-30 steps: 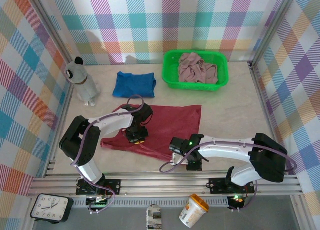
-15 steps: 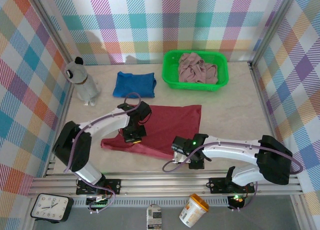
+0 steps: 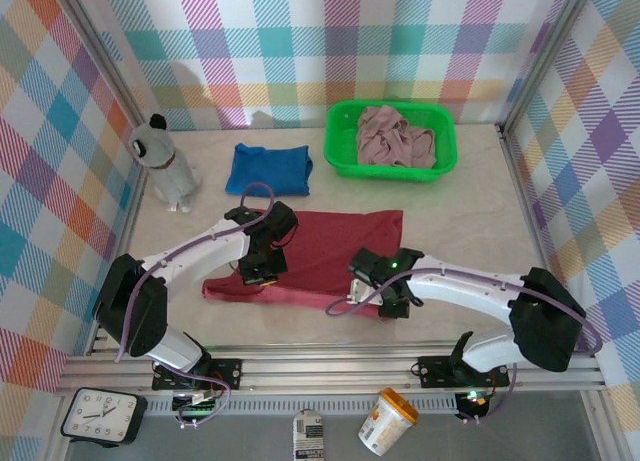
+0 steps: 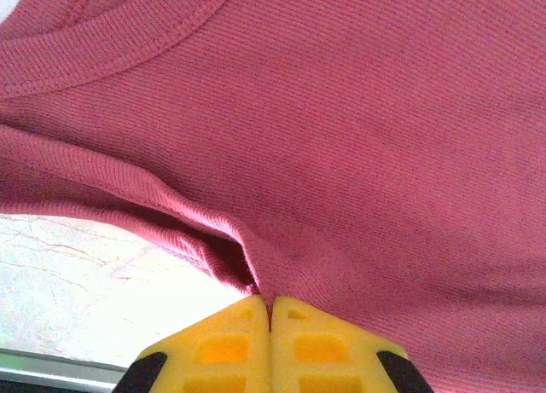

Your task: Fold and stack the tank tops

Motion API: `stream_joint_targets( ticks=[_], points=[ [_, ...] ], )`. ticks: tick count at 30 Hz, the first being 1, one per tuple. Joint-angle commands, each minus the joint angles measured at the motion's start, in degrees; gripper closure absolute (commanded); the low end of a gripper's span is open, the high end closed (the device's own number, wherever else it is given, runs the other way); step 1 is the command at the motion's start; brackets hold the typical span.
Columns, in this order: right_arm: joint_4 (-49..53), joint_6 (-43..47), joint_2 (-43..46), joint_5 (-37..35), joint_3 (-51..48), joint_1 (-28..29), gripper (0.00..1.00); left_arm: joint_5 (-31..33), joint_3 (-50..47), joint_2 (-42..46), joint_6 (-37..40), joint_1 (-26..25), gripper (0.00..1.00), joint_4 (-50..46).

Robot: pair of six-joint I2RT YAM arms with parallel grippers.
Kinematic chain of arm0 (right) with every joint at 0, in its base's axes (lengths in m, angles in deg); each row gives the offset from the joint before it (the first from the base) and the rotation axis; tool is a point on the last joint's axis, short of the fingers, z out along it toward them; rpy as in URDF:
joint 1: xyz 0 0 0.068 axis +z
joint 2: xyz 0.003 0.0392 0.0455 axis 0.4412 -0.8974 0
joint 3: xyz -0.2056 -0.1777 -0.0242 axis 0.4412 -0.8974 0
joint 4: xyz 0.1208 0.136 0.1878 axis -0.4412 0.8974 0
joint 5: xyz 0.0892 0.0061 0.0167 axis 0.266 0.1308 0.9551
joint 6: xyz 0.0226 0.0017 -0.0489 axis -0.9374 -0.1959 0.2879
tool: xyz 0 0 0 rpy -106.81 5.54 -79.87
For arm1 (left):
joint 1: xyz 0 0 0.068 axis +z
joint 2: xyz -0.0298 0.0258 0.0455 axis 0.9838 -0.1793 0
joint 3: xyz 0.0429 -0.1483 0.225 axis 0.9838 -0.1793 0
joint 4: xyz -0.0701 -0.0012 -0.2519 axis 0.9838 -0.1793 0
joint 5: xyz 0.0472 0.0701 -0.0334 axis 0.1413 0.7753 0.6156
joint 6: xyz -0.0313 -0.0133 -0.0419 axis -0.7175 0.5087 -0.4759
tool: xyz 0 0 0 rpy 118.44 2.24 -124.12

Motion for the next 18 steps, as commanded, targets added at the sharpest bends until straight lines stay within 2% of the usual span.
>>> stream_joint_targets(
  ticks=[1, 18],
  points=[
    [-0.93, 3.58, -2.29, 0.80, 2.48, -1.24, 0.87, 3.02, 0.51, -0.31, -0.57, 0.07, 1.00, -0.93],
    [-8.73, 5.45, -9.97, 1.46, 4.40, -6.69, 0.84, 9.07, 3.66, -8.51, 1.38, 0.49, 1.00, 0.98]
  ],
)
